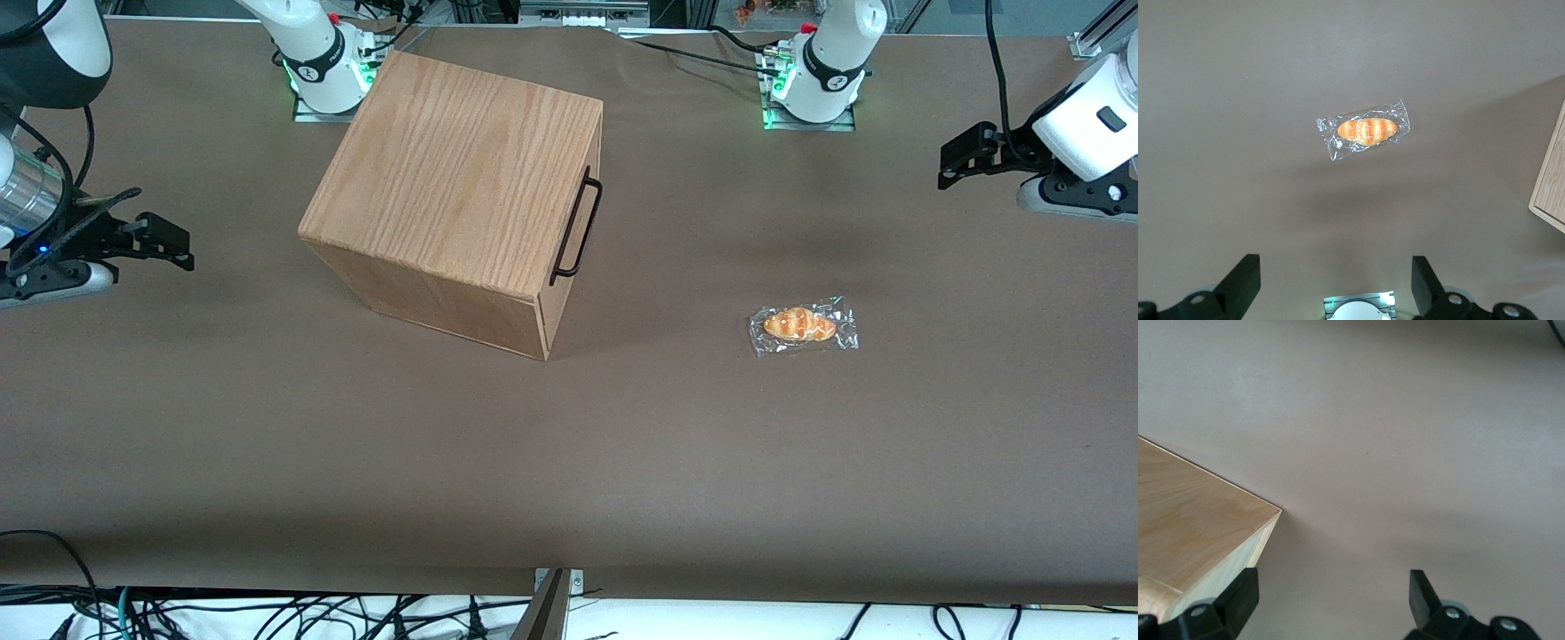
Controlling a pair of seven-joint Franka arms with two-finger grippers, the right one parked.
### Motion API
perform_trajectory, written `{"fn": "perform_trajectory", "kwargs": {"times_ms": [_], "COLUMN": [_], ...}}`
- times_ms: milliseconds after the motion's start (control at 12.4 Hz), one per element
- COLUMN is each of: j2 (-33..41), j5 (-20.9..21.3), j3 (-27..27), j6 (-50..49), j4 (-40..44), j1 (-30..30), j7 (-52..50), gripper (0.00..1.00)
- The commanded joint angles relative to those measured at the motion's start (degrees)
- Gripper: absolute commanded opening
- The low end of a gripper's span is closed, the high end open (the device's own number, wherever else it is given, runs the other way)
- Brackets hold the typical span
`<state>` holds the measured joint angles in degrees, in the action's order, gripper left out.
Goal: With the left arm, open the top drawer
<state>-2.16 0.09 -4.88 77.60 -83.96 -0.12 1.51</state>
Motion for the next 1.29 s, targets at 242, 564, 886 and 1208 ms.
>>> {"fn": "perform_trajectory", "kwargs": {"times_ms": [242, 564, 886, 1208], "j2": [0.2, 0.2, 0.1, -0.8], "j5": [0.3, 0.0, 0.3, 0.1], "j3": [0.2, 0.2, 0.2, 0.2], "j6": [-0.1, 0.1, 0.3, 0.3], "j4": [0.1, 0.2, 0.3, 0.9], "j1": [-0.2, -0.3, -0.5, -0.5], "j7": [0.7, 0.8, 0.9, 0.9], "gripper": [1.00, 1.00, 1.00, 1.00]}}
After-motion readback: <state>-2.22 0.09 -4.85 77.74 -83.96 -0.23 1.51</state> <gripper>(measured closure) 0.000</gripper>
